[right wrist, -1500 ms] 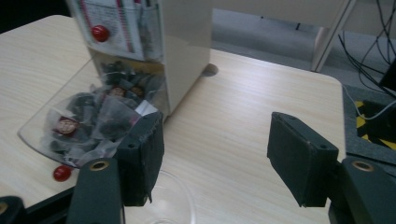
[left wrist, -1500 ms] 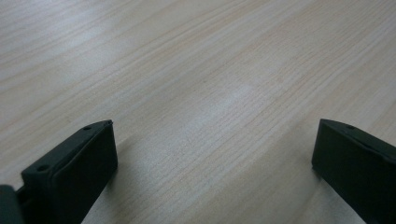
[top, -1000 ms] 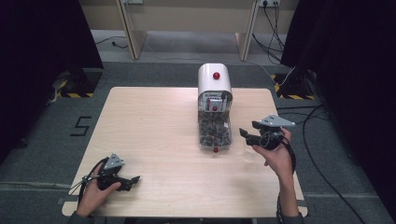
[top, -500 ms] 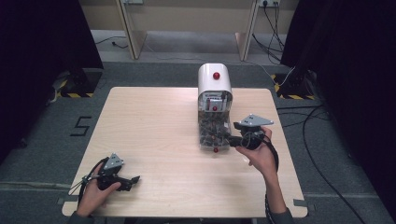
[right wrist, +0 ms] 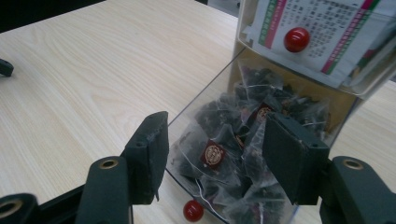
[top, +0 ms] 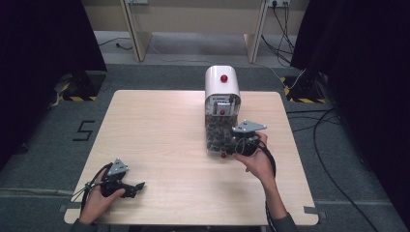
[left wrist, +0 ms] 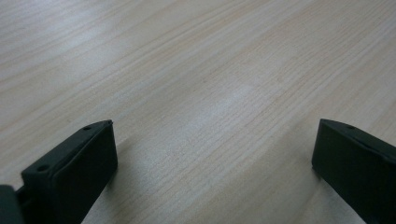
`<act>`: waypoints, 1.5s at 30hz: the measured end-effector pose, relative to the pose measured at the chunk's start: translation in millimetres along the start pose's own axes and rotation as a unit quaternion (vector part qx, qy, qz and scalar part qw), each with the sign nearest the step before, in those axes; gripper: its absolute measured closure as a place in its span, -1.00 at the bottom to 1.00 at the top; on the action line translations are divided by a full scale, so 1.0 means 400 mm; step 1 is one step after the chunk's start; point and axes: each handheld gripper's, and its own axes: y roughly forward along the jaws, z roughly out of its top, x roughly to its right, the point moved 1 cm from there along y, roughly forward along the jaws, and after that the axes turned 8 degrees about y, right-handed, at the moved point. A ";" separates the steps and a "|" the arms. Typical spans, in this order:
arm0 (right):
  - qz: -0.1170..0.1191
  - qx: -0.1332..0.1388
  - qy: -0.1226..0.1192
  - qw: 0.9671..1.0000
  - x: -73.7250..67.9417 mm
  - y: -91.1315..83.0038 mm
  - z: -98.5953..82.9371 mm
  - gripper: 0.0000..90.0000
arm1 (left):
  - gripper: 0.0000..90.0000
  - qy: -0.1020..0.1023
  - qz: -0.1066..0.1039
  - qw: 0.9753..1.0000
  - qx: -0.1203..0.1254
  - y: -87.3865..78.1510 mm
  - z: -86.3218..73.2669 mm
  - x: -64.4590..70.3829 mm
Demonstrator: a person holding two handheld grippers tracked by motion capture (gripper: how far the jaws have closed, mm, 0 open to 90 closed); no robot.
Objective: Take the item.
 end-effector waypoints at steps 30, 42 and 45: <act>-0.024 -0.046 0.001 0.999 -0.015 0.130 -0.038 0.02 | -1.00 0.000 0.000 1.000 0.000 0.000 0.000 0.000; -0.035 -0.063 0.001 0.997 -0.003 0.170 -0.063 0.16 | -1.00 0.000 0.000 1.000 0.000 0.000 0.000 0.000; -0.038 -0.063 0.002 0.997 0.001 0.173 -0.067 0.31 | -1.00 0.000 0.000 1.000 0.000 0.000 0.000 0.000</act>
